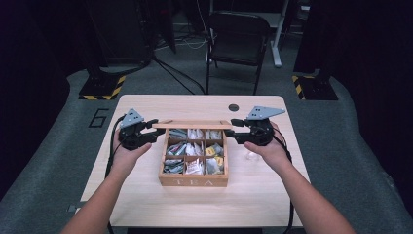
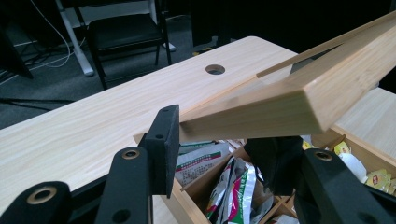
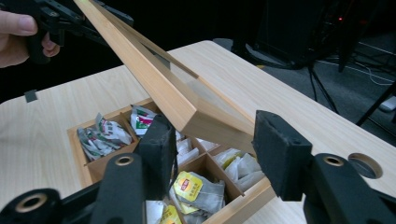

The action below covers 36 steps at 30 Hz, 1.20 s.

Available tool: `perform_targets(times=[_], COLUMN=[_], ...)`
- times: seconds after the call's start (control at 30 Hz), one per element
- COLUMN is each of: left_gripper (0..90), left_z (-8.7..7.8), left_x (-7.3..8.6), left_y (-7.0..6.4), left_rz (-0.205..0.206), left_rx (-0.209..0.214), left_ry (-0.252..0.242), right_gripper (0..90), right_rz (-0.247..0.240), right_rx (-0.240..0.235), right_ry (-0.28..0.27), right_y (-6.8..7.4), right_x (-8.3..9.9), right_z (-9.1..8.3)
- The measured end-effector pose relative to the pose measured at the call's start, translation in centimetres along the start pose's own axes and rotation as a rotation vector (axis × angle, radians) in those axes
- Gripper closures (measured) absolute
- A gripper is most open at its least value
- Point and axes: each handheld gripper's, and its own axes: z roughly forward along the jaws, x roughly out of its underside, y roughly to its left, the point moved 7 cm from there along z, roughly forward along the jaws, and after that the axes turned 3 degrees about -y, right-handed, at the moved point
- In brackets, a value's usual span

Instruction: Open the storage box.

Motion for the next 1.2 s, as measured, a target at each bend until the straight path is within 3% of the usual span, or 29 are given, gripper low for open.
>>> perform_targets(times=[0.37,0.6,1.2], left_gripper=[54.5,54.6,55.2], left_z=[0.3,0.6,1.0], left_x=[-0.7,-1.1,-1.5], left_y=[0.4,0.6,1.3], left_rz=[-0.010,-0.024,-0.039], left_rx=[-0.004,-0.009,0.002], left_ry=[-0.001,-0.011,-0.021], right_gripper=[46.8,52.1,52.9], right_rz=[0.017,0.032,0.034], right_rx=[0.041,0.072,0.076], right_ry=[0.020,0.036,0.035], right_y=[-0.9,-2.1,-3.1], right_x=[0.1,1.0,0.8], right_z=[0.1,0.8,3.2])
